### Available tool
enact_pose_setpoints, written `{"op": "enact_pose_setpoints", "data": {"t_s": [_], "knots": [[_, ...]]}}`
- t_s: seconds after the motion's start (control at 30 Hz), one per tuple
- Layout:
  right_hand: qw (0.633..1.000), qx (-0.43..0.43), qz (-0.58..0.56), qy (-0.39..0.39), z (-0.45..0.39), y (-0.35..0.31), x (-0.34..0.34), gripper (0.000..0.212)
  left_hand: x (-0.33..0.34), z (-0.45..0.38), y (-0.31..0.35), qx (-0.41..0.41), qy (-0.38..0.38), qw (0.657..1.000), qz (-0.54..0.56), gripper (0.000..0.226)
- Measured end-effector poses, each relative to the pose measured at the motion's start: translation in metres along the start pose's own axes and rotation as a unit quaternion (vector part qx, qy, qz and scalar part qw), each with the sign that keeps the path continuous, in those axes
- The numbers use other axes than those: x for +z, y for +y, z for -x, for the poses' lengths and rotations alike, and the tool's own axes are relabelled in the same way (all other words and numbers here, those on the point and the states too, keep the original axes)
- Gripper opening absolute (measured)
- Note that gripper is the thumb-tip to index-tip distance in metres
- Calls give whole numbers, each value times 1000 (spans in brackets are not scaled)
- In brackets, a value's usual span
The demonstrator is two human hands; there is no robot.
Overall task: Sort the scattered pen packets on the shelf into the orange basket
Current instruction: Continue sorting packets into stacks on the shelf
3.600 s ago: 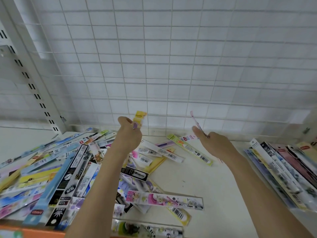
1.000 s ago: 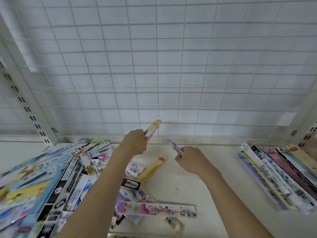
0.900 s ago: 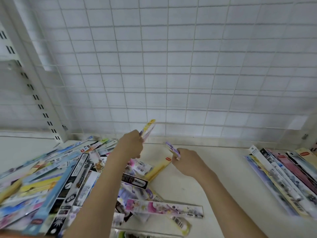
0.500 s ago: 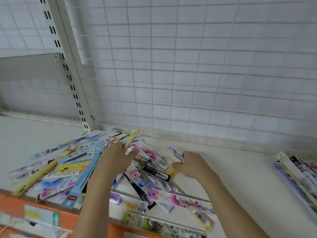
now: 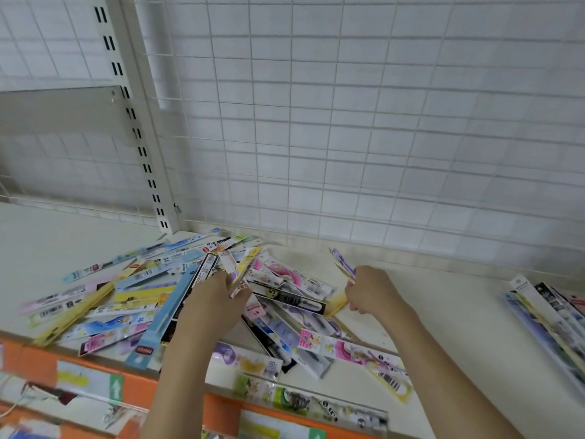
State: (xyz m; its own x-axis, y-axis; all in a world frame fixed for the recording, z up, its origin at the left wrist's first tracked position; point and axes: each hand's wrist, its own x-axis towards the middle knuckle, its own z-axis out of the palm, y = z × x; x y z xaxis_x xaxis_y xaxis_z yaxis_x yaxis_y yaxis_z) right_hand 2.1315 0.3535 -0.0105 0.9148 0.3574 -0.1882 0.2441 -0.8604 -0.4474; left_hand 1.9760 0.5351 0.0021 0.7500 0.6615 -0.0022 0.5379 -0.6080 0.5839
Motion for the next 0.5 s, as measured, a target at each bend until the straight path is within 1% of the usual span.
{"op": "enact_pose_setpoints", "data": {"t_s": [0.1,0.17,0.2,0.3,0.37,0.43,0.5], "knots": [[1000,-11,15,21,0,4,-2,13,-1,0,-3,1,1,1000,3,28],[998,-50,45,13,7,5,-8,17,-1,1,-4,2,0,1000,0,27],[996,-72,49,-14,13,5,-12,23,-1,1,-4,2,0,1000,-3,29],[982,-124,41,-138,33,4,-26,38,1,2,-5,-2,-1,1000,-16,34],[965,-143,67,-208,43,6,-30,39,3,2,-5,-3,-3,1000,-17,30],[954,-148,85,-245,47,11,-28,36,5,2,-5,3,-3,1000,-12,25],[958,-144,83,-233,48,15,-23,39,7,3,-4,10,-2,1000,-2,22]]}}
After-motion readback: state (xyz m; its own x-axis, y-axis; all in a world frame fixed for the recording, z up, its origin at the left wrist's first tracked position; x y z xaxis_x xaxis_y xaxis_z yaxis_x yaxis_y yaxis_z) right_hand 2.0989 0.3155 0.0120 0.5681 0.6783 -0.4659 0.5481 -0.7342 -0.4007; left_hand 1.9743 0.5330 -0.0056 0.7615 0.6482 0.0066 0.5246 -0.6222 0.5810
